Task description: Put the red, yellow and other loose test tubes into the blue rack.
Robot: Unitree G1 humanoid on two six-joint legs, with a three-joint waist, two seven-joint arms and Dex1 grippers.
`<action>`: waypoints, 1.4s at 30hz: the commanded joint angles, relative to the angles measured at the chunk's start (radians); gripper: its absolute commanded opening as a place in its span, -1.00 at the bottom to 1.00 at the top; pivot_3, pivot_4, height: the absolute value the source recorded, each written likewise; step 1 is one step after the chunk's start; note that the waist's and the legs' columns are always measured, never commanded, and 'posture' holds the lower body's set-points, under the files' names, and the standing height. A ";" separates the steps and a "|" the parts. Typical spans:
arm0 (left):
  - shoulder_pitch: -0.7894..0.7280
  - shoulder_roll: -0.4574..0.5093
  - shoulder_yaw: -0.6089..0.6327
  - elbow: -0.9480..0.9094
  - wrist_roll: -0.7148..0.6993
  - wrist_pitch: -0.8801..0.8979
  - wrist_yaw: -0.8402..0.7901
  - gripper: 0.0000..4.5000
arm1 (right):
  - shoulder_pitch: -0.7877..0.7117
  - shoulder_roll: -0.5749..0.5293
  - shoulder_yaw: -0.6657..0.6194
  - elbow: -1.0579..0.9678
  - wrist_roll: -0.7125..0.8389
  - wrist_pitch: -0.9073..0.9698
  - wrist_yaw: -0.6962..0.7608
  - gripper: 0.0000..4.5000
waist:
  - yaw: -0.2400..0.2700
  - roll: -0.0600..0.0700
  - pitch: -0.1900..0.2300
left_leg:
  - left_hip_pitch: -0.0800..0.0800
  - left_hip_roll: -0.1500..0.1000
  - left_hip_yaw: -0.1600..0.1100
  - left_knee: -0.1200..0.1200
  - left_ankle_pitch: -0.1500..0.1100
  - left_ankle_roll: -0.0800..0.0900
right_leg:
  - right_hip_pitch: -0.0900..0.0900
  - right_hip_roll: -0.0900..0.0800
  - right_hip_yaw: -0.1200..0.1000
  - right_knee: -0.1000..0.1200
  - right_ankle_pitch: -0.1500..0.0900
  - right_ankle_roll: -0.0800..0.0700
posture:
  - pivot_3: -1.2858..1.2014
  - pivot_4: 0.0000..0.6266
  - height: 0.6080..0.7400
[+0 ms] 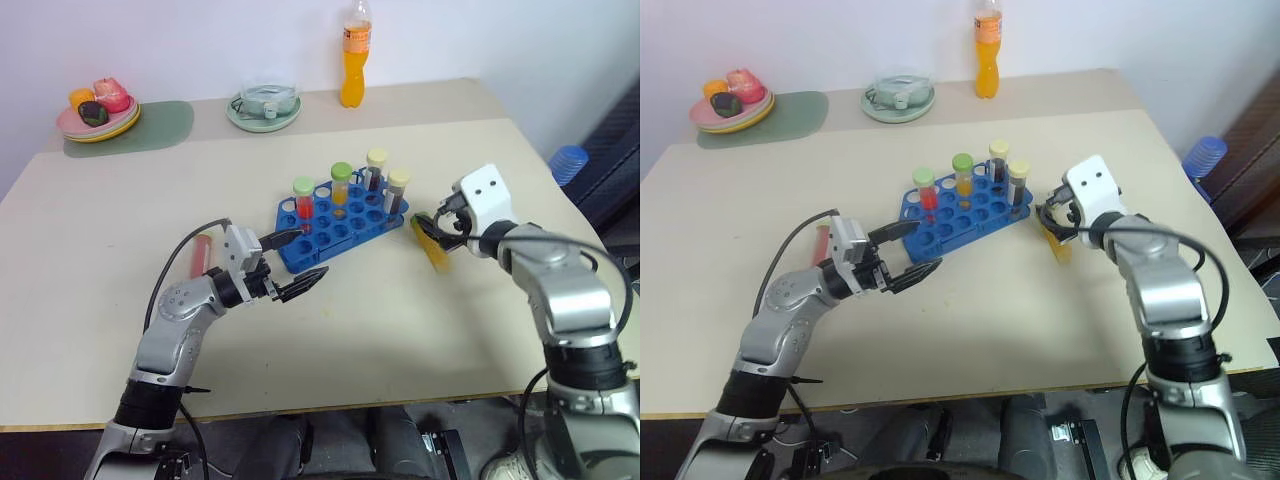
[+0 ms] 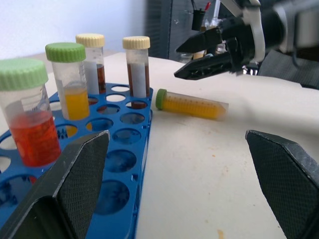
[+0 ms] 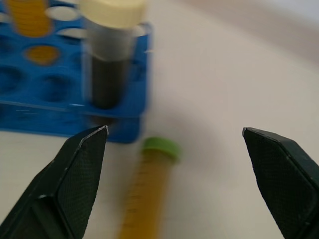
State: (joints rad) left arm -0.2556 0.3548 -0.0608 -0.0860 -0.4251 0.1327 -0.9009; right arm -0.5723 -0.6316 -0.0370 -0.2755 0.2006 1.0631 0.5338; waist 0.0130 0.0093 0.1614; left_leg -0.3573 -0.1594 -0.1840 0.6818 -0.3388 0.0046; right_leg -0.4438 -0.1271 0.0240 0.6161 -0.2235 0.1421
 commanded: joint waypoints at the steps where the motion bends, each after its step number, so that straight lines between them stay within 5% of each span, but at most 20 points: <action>1: -0.026 -0.011 -0.007 0.005 -0.006 -0.022 -0.020 1.00 | -0.156 -0.049 0.064 0.108 0.020 0.259 0.009 0.97 | 0.000 0.000 0.000 | 0.000 0.000 0.000 0.000 0.000 0.000 | 0.000 0.000 0.000 0.000 0.000 0.000 | 0.03 -0.52 1.00; 8: -0.036 -0.023 -0.009 0.010 -0.002 -0.020 -0.024 1.00 | -0.303 -0.055 0.144 0.325 0.030 0.378 0.026 0.97 | 0.000 -0.001 0.000 | -0.001 0.000 0.001 0.000 -0.001 0.001 | 0.000 -0.001 -0.001 -0.001 0.000 0.000 | 0.03 -0.52 1.00; 25: -0.002 -0.022 -0.009 -0.019 -0.003 -0.001 -0.005 1.00 | -0.572 0.022 0.318 0.958 -0.045 0.193 0.141 0.97 | -0.003 -0.001 0.000 | -0.001 0.000 0.002 0.000 -0.001 0.001 | -0.001 -0.001 -0.001 -0.001 0.000 0.000 | 0.03 -0.52 1.00; 28: -0.001 -0.023 -0.011 -0.019 -0.002 0.001 -0.006 1.00 | -0.588 0.028 0.384 1.038 -0.097 0.121 0.189 0.63 | -0.004 -0.003 -0.001 | 0.000 0.000 0.002 0.001 -0.001 0.001 | 0.000 -0.001 -0.001 -0.001 0.000 0.000 | 0.03 -0.52 1.00; 34: 0.003 -0.023 -0.008 -0.015 0.000 -0.001 -0.006 1.00 | -0.588 0.027 0.454 1.084 -0.168 0.030 0.261 -0.60 | -0.005 -0.008 -0.005 | 0.001 0.000 0.002 0.001 -0.001 0.001 | 0.001 -0.001 -0.001 0.000 0.000 0.000 | 0.03 -0.52 1.00; 42: 0.010 -0.017 -0.006 -0.021 0.003 0.001 -0.004 1.00 | -0.404 -0.088 0.382 0.751 -0.151 -0.138 0.348 -0.60 | 0.002 -0.009 -0.007 | 0.001 -0.001 0.002 0.002 -0.001 0.001 | 0.001 -0.001 -0.001 -0.001 0.001 0.000 | 0.03 -0.52 1.00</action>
State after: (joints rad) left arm -0.2449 0.3335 -0.0672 -0.0752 -0.4230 0.1418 -0.9077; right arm -1.0134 -0.6822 0.3810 0.5605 0.0411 0.9814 0.8574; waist 0.0146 -0.0001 0.1548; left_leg -0.3569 -0.1600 -0.1826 0.6835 -0.3396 0.0060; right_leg -0.4429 -0.1280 0.0228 0.6153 -0.2224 0.1424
